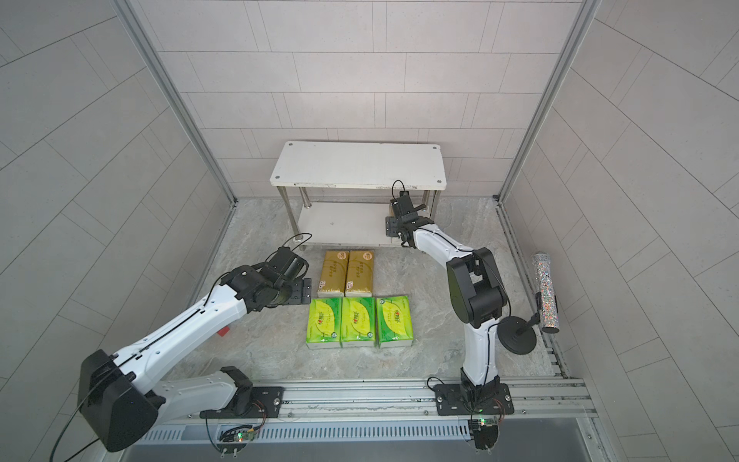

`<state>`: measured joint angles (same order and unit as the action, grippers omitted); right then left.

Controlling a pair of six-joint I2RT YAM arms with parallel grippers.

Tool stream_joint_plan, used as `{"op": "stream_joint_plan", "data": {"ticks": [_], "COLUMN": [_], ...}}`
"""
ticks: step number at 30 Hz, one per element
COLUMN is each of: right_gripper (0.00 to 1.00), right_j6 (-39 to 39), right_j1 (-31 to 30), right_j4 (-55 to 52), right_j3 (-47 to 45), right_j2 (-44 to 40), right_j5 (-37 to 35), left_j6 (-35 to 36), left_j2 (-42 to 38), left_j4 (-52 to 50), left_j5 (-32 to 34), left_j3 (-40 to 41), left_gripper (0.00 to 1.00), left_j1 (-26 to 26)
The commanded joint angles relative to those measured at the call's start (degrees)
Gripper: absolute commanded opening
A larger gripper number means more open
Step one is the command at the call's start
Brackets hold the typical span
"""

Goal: Place the tissue boxes on the shelf by color
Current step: Place a box of tissues on the shelf.

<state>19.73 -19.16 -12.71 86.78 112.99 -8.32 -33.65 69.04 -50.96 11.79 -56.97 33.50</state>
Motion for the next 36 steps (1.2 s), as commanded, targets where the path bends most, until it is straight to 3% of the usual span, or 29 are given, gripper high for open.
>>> {"op": "stream_joint_plan", "data": {"ticks": [1,26,36], "right_gripper": [0.85,0.89,0.98], "right_j6": [-0.43,-0.31,0.83], "right_j1": [1.05,2.02,2.02], "right_j4": [0.82,0.85,1.15], "right_j3": [1.08,5.5,5.33], "right_j2": [1.56,6.28,4.69], "right_j5": [-1.47,-3.09,-2.18], "left_j6": [-0.54,-1.42,-1.45], "left_j2": [-0.39,-1.1,-0.96], "left_j4": [-1.66,-2.25,-2.24], "left_j5": [0.53,0.56,0.47], "left_j3": [-0.89,-0.6,-0.86], "left_gripper": [1.0,1.0,1.0], "left_j1": [-0.21,-0.25,-0.27]}}
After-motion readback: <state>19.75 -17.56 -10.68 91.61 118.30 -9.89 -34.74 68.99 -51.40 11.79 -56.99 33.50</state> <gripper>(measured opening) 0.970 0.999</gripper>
